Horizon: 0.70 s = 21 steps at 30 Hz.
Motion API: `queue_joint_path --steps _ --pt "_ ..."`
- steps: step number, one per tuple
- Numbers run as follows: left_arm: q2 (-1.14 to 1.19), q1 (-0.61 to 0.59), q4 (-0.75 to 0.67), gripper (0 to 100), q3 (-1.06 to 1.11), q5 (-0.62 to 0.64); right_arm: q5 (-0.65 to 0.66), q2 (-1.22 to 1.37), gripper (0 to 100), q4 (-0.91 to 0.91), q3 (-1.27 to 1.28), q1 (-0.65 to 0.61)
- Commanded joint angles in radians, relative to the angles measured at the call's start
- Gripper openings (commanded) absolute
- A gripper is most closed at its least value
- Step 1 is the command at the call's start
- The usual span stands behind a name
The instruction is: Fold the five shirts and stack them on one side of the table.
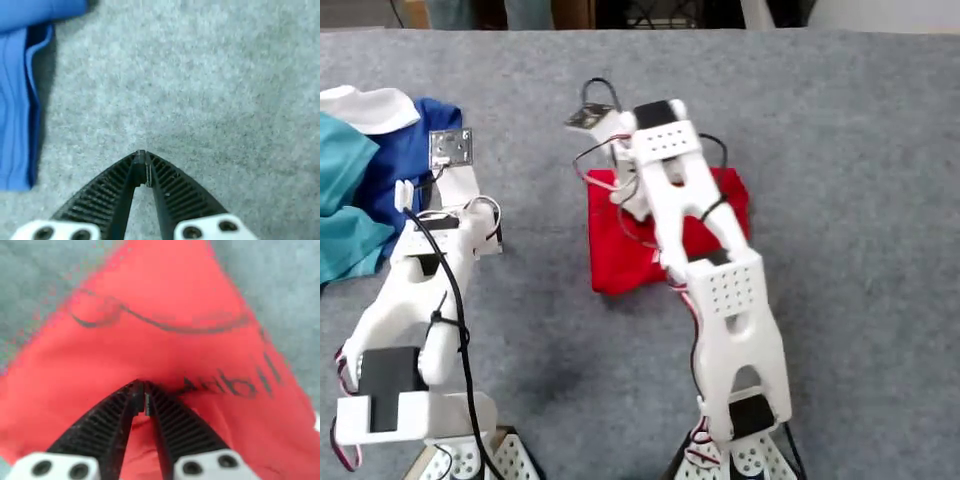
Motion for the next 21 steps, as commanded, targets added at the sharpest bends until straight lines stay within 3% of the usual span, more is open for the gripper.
queue_joint_path --steps 1,8,21 --pt "-0.044 -0.010 -0.025 3 -0.001 0.009 0.002 -0.008 1.4 0.054 -0.050 0.075" --pt "-0.044 -0.010 -0.028 3 -0.001 0.009 0.040 -0.122 1.4 0.086 0.085 0.183" --pt "-0.044 -0.012 -0.029 3 -0.002 0.009 0.181 -0.668 1.4 0.052 0.734 0.443"
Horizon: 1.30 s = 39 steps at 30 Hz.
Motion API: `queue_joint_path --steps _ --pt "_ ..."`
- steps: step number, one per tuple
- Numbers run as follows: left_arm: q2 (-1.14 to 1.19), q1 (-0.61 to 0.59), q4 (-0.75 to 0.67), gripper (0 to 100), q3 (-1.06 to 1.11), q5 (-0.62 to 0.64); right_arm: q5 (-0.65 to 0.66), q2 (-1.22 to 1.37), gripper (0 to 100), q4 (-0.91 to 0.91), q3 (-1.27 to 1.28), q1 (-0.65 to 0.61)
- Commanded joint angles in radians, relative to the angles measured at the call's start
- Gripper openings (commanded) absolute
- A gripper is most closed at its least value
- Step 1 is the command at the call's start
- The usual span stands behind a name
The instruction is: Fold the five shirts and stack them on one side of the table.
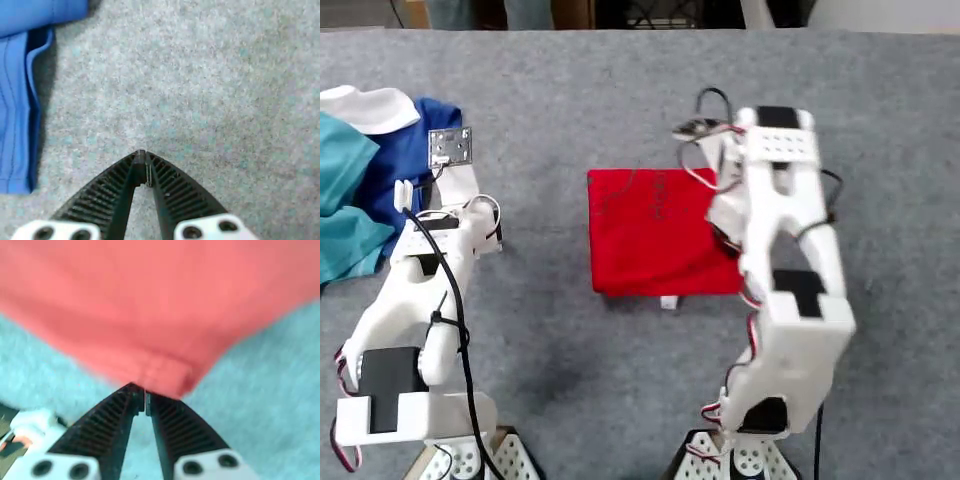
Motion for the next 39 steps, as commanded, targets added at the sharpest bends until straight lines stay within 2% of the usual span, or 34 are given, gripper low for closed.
queue_joint_path --steps 1,5,9,12,15,20,26,29,34,39 --pt "-0.044 -0.012 -0.018 3 -0.001 0.009 0.052 -0.168 1.4 -0.032 0.124 0.109" --pt "-0.044 -0.012 -0.018 3 -0.002 0.009 0.101 -0.252 1.4 -0.083 0.231 0.201" --pt "-0.049 0.021 -0.014 3 -0.039 0.017 0.097 -0.329 1.4 -0.052 0.216 0.184" --pt "-0.044 0.113 -0.015 3 -0.099 0.018 0.040 -0.378 1.5 -0.060 0.162 0.104" --pt "-0.038 0.231 -0.020 3 -0.176 0.097 -0.029 -0.360 1.5 -0.140 0.134 0.026" --pt "0.077 0.378 -0.021 3 -0.369 0.227 -0.098 -0.265 1.5 -0.192 0.142 0.005" --pt "0.457 0.395 -0.009 3 -0.659 0.273 -0.097 -0.183 1.5 -0.239 0.255 0.074" --pt "0.623 0.397 0.087 3 -0.809 0.265 -0.097 -0.153 1.5 -0.324 0.328 0.114" --pt "0.720 0.386 0.311 3 -1.047 0.264 -0.054 -0.145 1.5 -0.376 0.374 0.141" --pt "0.755 0.386 0.315 3 -1.073 0.264 -0.044 -0.217 1.5 -0.318 0.282 0.181"
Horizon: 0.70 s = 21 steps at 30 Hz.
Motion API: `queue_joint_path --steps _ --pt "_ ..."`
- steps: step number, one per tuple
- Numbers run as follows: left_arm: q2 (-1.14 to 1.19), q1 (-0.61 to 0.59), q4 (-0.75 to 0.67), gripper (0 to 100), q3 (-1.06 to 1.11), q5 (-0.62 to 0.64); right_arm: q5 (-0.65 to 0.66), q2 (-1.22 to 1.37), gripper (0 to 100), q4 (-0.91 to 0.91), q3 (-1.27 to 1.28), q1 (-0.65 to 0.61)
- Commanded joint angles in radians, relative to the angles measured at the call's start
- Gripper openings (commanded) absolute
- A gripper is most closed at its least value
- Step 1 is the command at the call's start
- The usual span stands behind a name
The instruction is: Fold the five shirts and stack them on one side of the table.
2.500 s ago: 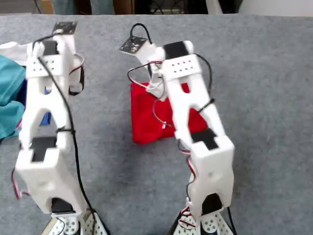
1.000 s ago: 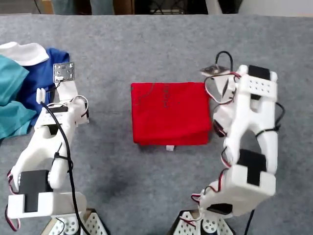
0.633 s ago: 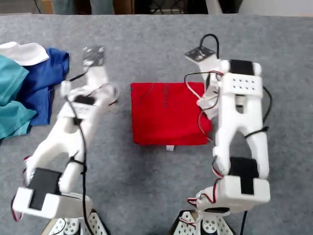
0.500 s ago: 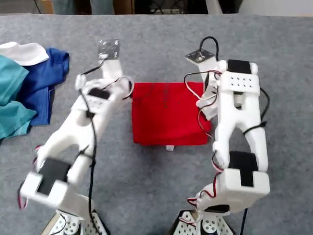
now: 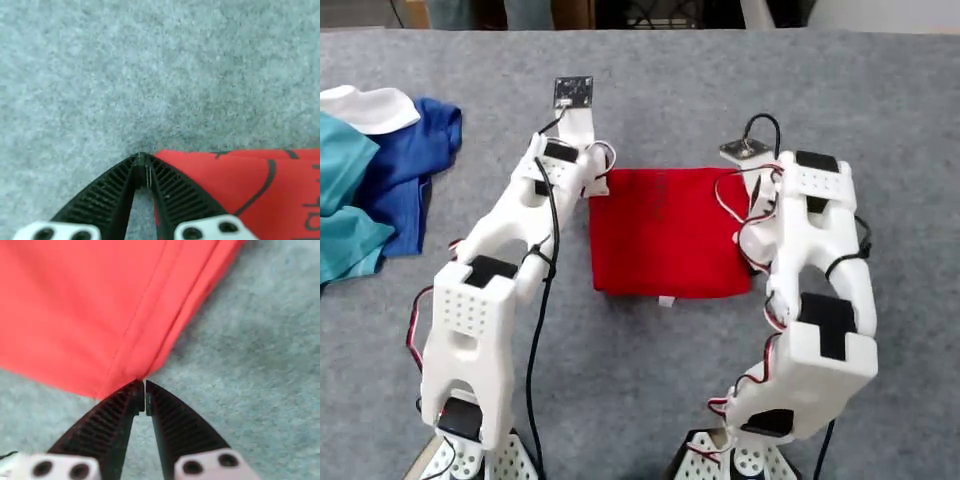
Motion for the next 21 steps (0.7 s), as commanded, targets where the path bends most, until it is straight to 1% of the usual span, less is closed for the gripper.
queue_joint_path --steps 1,4,7,9,13,15,17,19,21 --pt "-0.005 -0.004 0.008 3 -0.059 0.005 0.011 -0.105 1.5 0.046 -0.099 0.057" --pt "-0.008 -0.012 0.015 3 -0.061 0.005 0.012 -0.202 1.5 0.157 -0.125 0.095" --pt "-0.063 -0.061 0.040 3 -0.061 0.008 0.012 -0.278 1.5 0.284 -0.122 0.118" --pt "-0.117 -0.097 0.089 3 -0.061 0.006 0.006 -0.318 1.5 0.348 -0.104 0.129" --pt "-0.245 -0.159 0.236 3 -0.015 0.003 -0.009 -0.386 1.5 0.354 0.013 0.124" --pt "-0.308 -0.186 0.287 3 0.079 0.000 -0.103 -0.406 1.5 0.333 0.058 0.100" --pt "-0.379 -0.229 0.275 3 0.242 -0.049 -0.285 -0.424 1.5 0.279 0.087 0.074" --pt "-0.468 -0.266 0.170 3 0.446 -0.112 -0.471 -0.420 1.9 0.233 0.107 0.038" --pt "-0.575 -0.292 0.023 3 0.645 -0.163 -0.605 -0.412 6.9 0.199 0.117 -0.006"
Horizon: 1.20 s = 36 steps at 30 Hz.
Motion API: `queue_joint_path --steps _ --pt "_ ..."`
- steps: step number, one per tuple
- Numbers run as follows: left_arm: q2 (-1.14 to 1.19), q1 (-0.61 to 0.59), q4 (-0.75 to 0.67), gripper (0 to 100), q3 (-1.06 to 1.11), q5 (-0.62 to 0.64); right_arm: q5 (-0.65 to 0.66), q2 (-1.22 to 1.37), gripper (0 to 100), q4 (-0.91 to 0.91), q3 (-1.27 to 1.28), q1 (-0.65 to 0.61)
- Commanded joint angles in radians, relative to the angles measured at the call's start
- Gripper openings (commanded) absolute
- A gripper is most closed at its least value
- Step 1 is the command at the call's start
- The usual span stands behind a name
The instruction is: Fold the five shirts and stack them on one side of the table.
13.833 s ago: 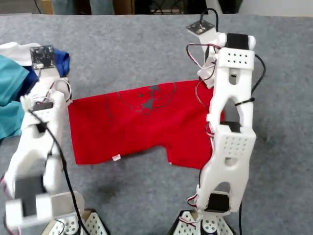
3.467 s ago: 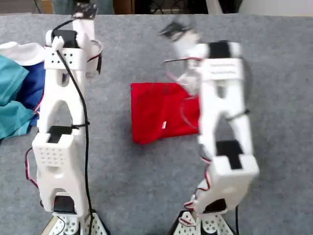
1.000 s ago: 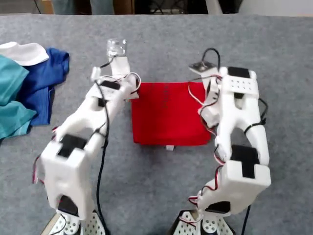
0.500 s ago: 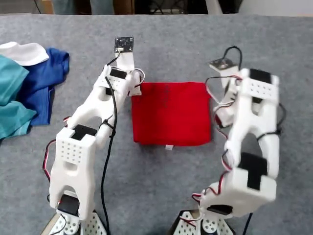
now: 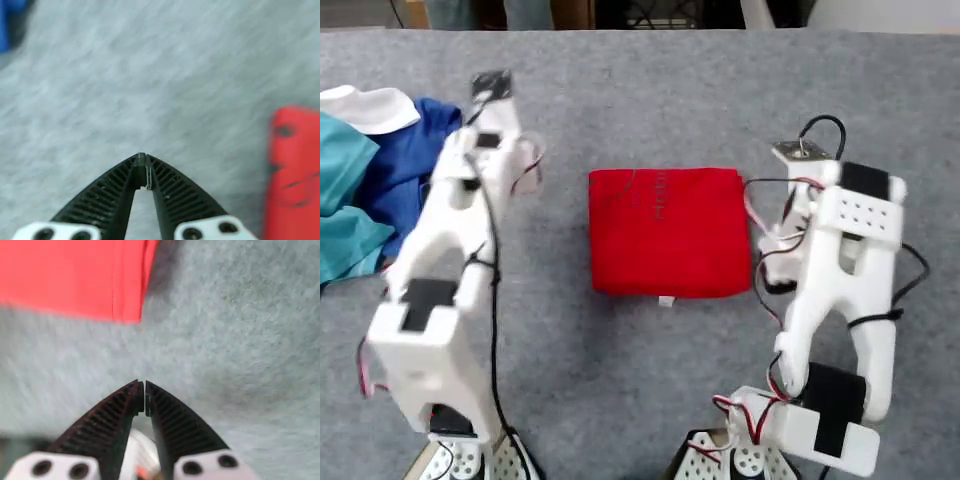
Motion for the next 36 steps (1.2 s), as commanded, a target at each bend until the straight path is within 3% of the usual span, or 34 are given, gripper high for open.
queue_joint_path --steps 1,4,7,16,23,26,31,33,36 --pt "-0.232 -0.050 -0.232 3 0.378 -0.084 -0.276 -0.021 11.3 -0.054 0.007 -0.080" --pt "-0.347 -0.059 -0.439 3 0.593 -0.104 -0.397 -0.001 25.3 -0.061 0.012 -0.140" --pt "-0.405 -0.056 -0.555 3 0.670 -0.100 -0.529 0.044 31.9 -0.104 0.010 -0.207" --pt "-0.410 -0.056 -0.560 3 0.674 -0.103 -0.746 0.311 32.1 -0.371 0.008 -0.347" --pt "-0.411 -0.059 -0.560 3 0.674 -0.104 -0.766 0.475 31.8 -0.456 0.008 -0.347" --pt "-0.411 -0.064 -0.560 3 0.671 -0.104 -0.758 0.493 25.7 -0.459 0.007 -0.336" --pt "-0.413 -0.064 -0.560 3 0.671 -0.100 -0.700 0.493 0.8 -0.456 -0.010 -0.325" --pt "-0.413 -0.064 -0.560 3 0.671 -0.100 -0.695 0.492 4.3 -0.450 -0.025 -0.316" --pt "-0.413 -0.064 -0.560 3 0.671 -0.100 -0.663 0.490 1.2 -0.439 -0.087 -0.278"
